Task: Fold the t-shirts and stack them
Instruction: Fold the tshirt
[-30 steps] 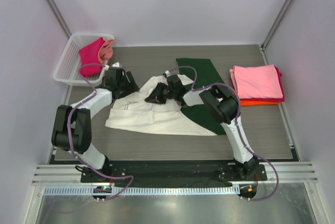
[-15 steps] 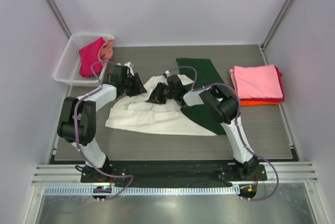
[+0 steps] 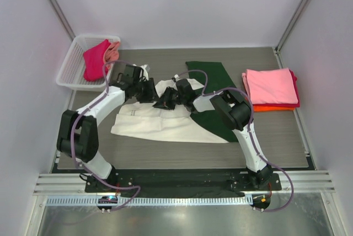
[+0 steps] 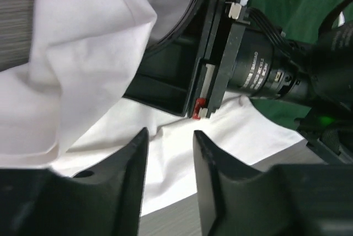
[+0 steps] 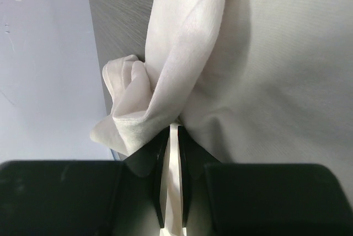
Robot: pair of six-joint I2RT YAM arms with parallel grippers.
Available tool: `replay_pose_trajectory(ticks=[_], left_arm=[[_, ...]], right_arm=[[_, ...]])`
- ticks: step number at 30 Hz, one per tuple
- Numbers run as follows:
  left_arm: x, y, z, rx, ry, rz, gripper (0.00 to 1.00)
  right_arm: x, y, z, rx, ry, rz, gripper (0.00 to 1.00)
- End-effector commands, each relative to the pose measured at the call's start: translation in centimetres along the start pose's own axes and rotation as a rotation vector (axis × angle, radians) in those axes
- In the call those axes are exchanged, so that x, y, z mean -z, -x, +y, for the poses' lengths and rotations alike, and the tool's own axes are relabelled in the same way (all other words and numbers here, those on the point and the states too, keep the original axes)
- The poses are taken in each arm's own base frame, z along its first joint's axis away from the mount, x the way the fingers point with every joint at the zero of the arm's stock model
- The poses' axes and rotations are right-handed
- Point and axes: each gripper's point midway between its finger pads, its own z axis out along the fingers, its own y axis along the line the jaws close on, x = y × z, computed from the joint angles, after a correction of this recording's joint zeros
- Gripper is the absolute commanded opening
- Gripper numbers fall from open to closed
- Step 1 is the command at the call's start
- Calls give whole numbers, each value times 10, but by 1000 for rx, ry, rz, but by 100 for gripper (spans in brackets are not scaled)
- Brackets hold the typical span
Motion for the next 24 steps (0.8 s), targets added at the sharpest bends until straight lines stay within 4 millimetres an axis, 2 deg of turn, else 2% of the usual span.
replay_pose_trajectory(ticks=[1, 2, 3, 5, 7, 9, 10, 13, 17, 18, 20, 21, 23, 24], left_arm=[[33, 26, 13, -13, 151, -150, 45], [36, 31, 22, 1, 201, -185, 50], [38, 37, 40, 14, 293, -227, 57], [37, 42, 58, 48, 366, -250, 61], [28, 42, 75, 63, 424, -247, 65], [19, 42, 83, 66, 445, -235, 70], [7, 38, 85, 66, 435, -197, 70], [-18, 24, 80, 64, 363, -105, 70], [-35, 8, 42, 61, 124, -1, 60], [-35, 8, 33, 57, 70, 1, 55], [-29, 16, 12, 34, -35, -43, 51], [-26, 11, 2, 27, -90, -32, 50], [-19, 18, -11, -3, -141, -65, 50], [-17, 14, -15, -10, -170, -56, 50]], right_arm=[[5, -6, -53, -44, -158, -4, 18], [4, -7, -53, -43, -157, -3, 18], [5, -7, -53, -45, -159, -6, 18], [5, -5, -53, -45, -159, -9, 18], [4, -6, -53, -43, -160, -7, 18], [4, -6, -53, -43, -160, -7, 18], [4, -6, -53, -43, -159, -6, 18], [4, -5, -53, -44, -159, -7, 18], [5, -7, -55, -48, -163, -5, 18], [5, -7, -53, -44, -159, -4, 18], [5, -6, -54, -46, -160, -5, 18], [5, -6, -54, -46, -160, -5, 18], [5, -7, -54, -46, -160, -3, 18], [5, -6, -55, -46, -160, -4, 18]])
